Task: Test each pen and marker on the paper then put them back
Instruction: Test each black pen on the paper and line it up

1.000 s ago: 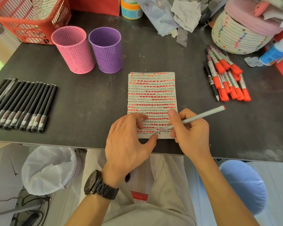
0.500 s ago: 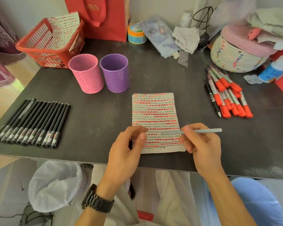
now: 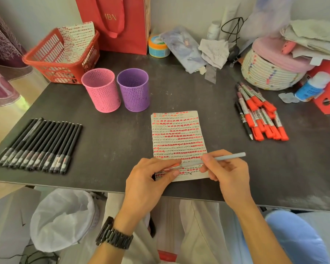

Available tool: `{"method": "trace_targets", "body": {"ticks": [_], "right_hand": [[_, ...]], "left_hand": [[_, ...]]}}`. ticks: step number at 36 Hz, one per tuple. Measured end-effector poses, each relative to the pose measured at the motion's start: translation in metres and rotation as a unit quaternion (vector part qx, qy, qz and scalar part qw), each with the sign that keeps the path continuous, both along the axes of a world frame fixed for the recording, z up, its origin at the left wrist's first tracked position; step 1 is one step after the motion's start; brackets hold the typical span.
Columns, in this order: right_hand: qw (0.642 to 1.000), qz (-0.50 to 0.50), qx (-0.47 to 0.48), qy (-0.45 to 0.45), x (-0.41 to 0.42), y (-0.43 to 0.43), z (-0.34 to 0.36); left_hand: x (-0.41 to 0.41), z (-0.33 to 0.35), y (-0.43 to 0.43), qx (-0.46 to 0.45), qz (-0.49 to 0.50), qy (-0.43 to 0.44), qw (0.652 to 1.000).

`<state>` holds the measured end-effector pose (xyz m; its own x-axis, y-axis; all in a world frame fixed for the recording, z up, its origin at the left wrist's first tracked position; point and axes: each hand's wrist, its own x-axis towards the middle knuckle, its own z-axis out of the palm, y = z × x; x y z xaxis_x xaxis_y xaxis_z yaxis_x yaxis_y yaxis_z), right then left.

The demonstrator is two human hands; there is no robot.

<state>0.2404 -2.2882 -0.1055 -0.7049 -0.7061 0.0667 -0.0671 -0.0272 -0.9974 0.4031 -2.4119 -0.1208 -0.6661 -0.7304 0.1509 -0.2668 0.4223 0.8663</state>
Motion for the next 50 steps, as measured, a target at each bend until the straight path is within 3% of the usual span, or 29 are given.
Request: {"method": "trace_targets", "body": {"ticks": [18, 23, 29, 32, 37, 41, 45, 50], "right_hand": [[0.997, 0.067, 0.044, 0.017, 0.006, -0.005, 0.004], [0.999, 0.047, 0.017, 0.011, 0.006, -0.003, 0.005], [0.996, -0.036, -0.039, -0.071, -0.004, 0.009, 0.008], [0.999, -0.033, -0.012, -0.037, -0.009, 0.027, 0.008], [0.997, 0.003, 0.068, -0.028, -0.003, 0.067, 0.006], [0.994, -0.051, 0.047, -0.088, 0.009, 0.113, 0.005], [0.956, -0.148, -0.008, -0.254, 0.022, 0.165, -0.010], [0.843, -0.328, -0.035, -0.426, 0.032, 0.223, -0.051]], "left_hand": [[0.003, 0.001, -0.001, 0.049, -0.013, 0.020, 0.999], [0.002, 0.002, 0.000, 0.047, -0.015, 0.022, 0.999], [0.004, -0.001, -0.002, 0.076, -0.008, 0.029, 0.997], [0.006, 0.002, -0.004, 0.082, -0.016, 0.018, 0.996], [0.007, 0.015, 0.001, 0.020, -0.033, -0.038, 0.999], [-0.003, 0.039, 0.011, -0.090, -0.068, -0.057, 0.992], [-0.031, 0.060, 0.024, -0.109, -0.127, -0.036, 0.985], [-0.081, 0.060, 0.044, -0.193, -0.232, -0.074, 0.950]]}}
